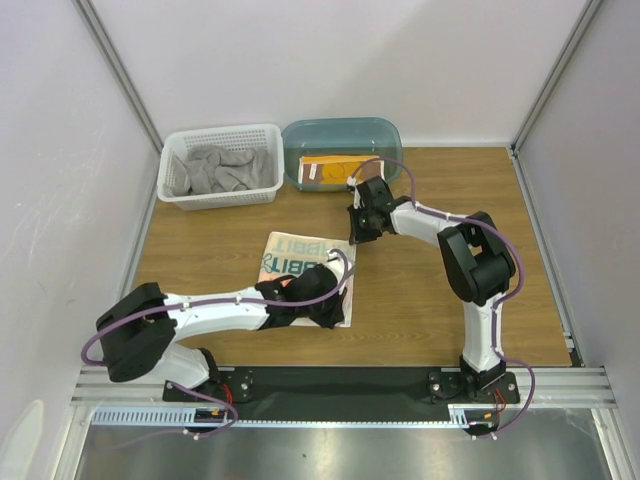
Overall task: Fold and stack the towels
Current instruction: Fold the towel
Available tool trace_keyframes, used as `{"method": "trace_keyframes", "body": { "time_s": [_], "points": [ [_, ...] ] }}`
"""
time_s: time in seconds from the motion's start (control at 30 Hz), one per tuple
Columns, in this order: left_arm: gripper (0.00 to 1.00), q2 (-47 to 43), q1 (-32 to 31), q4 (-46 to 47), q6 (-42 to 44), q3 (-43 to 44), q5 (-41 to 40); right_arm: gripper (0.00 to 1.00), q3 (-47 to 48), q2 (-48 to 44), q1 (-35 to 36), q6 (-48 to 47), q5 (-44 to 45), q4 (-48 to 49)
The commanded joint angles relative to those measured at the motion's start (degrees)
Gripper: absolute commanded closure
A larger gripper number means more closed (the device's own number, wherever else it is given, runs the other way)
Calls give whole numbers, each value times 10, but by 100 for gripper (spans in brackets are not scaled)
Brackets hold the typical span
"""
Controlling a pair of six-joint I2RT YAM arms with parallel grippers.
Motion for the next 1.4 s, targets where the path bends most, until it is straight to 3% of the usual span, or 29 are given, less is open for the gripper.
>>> {"method": "trace_keyframes", "body": {
  "time_s": [0.0,0.13,0.33,0.43,0.6,0.67,0.73,0.93,1.03,1.07,1.17,1.37],
  "points": [
    [98,7,-8,6,17,28,26,100,-21,-16,-12,2,26,20],
    [89,16,-10,7,23,35,39,100,-21,-15,-14,1,23,21],
    [54,-6,-10,6,31,41,33,84,-19,-31,-15,-6,12,13],
    [49,-29,-10,3,34,44,21,77,-14,-52,-16,-10,4,10],
    [41,-64,-4,-29,28,55,-46,51,19,-69,-22,-11,-23,-26],
    [41,-90,17,-44,9,54,-67,40,25,-80,-23,-7,-36,-36],
    [40,-127,52,-60,-34,37,-82,37,21,-100,-22,3,-41,-40],
    [30,-253,126,-118,-159,-52,-154,36,-26,-141,-22,47,-47,-57],
    [28,-318,150,-149,-206,-95,-167,45,-77,-165,-23,78,-62,-28],
    [28,-330,155,-151,-219,-116,-163,56,-86,-171,-23,86,-71,-16],
    [29,-368,170,-160,-250,-144,-159,73,-107,-172,-20,111,-102,11],
    [32,-377,184,-211,-341,-178,-164,74,-142,-180,8,117,-108,25]
  ]
}}
